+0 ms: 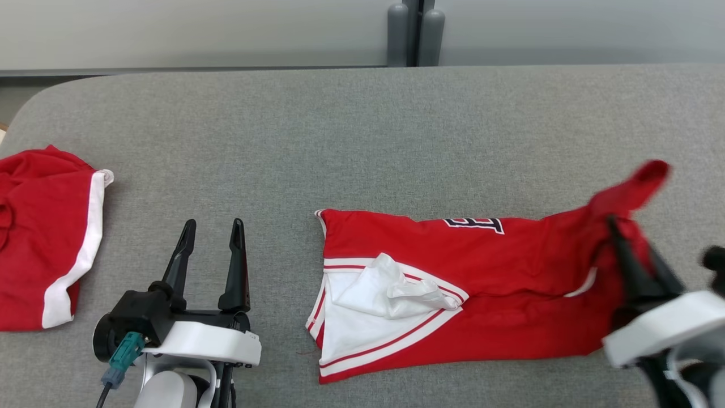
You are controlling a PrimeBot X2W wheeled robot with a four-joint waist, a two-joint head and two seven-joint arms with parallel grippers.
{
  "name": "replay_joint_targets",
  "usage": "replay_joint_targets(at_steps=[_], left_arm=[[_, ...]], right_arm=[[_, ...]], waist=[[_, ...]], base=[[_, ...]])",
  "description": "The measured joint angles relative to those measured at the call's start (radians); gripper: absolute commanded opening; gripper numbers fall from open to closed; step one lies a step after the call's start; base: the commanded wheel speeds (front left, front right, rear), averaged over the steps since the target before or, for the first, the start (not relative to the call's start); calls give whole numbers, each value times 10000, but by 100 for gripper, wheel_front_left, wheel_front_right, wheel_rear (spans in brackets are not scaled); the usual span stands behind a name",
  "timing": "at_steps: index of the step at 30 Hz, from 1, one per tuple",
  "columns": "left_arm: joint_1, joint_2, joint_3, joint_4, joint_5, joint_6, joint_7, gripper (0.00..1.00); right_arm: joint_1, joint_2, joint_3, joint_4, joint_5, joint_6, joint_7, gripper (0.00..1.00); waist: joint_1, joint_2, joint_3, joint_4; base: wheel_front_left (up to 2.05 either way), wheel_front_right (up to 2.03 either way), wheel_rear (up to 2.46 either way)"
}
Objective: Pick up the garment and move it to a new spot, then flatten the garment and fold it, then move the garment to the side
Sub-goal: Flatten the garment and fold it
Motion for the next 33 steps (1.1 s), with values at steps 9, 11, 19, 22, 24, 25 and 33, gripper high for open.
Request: replay_joint_targets(at_steps=[9, 11, 19, 22, 24, 25, 33], left_arm=[[15, -8, -8, 98, -38, 2, 0, 100], [3, -12, -54, 86, -38, 2, 0, 100], [-250, -25, -247, 69, -127, 13, 0, 100], [-256, -27, -261, 69, -217, 48, 0, 100], [-288, -35, -257, 35, -219, 73, 0, 100], [-290, -35, -253, 19, -221, 77, 0, 100], [-445, -40, -142, -23, -192, 117, 0, 100]], right_arm=[[-1016, 1354, 3561, 740, 949, 0, -42, 0], [-1263, 1526, 4098, 1300, 1227, 0, -399, 0], [-2519, 1609, 5515, 3568, 2220, -2, -1745, 0], [-2987, 1601, 5975, 4320, 2412, -2, -2079, 73], [-3270, 1613, 6303, 4642, 2558, -2, -2282, 100], [-3419, 1618, 6447, 4736, 2612, -2, -2414, 100], [-4167, 1348, 6535, 3847, 2393, 0, -3833, 100]], waist=[[0, 0, -193, 413], [0, 0, -137, 585], [0, 0, 330, 1244], [0, 0, 546, 1332], [0, 0, 659, 1324], [0, 0, 697, 1295], [0, 0, 778, 805]], base=[[0, 0, 0], [0, 0, 0], [0, 0, 0], [0, 0, 0], [0, 0, 0], [0, 0, 0], [0, 0, 0]])
